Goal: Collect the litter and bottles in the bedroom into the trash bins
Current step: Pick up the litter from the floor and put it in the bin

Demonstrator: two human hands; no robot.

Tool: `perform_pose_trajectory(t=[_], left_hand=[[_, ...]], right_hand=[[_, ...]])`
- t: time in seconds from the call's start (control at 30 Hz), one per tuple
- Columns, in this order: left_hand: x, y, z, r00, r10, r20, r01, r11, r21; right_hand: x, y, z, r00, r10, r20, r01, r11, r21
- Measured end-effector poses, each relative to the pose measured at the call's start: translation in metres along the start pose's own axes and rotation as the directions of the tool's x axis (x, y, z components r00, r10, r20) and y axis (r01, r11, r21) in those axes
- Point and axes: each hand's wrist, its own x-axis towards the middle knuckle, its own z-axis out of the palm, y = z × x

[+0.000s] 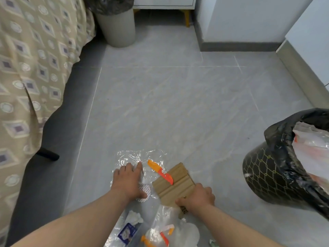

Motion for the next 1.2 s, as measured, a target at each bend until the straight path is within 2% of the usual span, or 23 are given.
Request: perform_pose_trajectory(t=[0.1, 0.2, 0.3, 0.43, 0.6, 0.73, 1.03, 1.2], left_hand=[[0.000, 0.000, -0.001, 1.000, -0.004, -0.026, 0.001, 0.991, -0.131], [0.001, -0.001, -0.001, 0.999, 0.016, -0.031, -0.021, 0.989, -0.149], [0.002, 0.001, -0.003, 0.999, 0.042, -0.027, -0.045, 0.989, -0.141], [0.001, 0.001, -0.011, 1.000, 0.002, -0.004, -0.002, 0.977, -0.213], [-0.007, 0.004, -0.001, 0.994, -0.107, 0.006, 0.105, 0.956, -0.273], [-0.011, 0.012, 0.007, 0.996, -0.085, -0.004, 0.083, 0.980, -0.183], [-0.005, 0.019, 0.008, 0.991, -0.106, 0.085, 0.129, 0.927, -0.353], [-0.002, 0.025, 0.008, 0.992, -0.106, 0.069, 0.122, 0.952, -0.282]], right_hand=[[0.009, 0.009, -0.007, 0.999, -0.014, 0.037, 0.007, 0.982, 0.188], [0.017, 0.018, -0.015, 0.996, -0.061, 0.069, 0.026, 0.904, 0.426], [0.021, 0.023, -0.033, 0.989, -0.097, 0.111, 0.016, 0.819, 0.573], [0.021, 0.020, -0.060, 0.968, -0.161, 0.194, -0.028, 0.698, 0.716], [0.026, 0.011, -0.083, 0.955, -0.219, 0.201, -0.020, 0.627, 0.779], [0.026, 0.009, -0.083, 0.949, -0.231, 0.213, -0.046, 0.569, 0.821], [0.026, 0.007, -0.069, 0.953, -0.203, 0.227, -0.097, 0.503, 0.859], [0.024, 0.004, -0.071, 0.951, -0.206, 0.229, -0.111, 0.466, 0.878]])
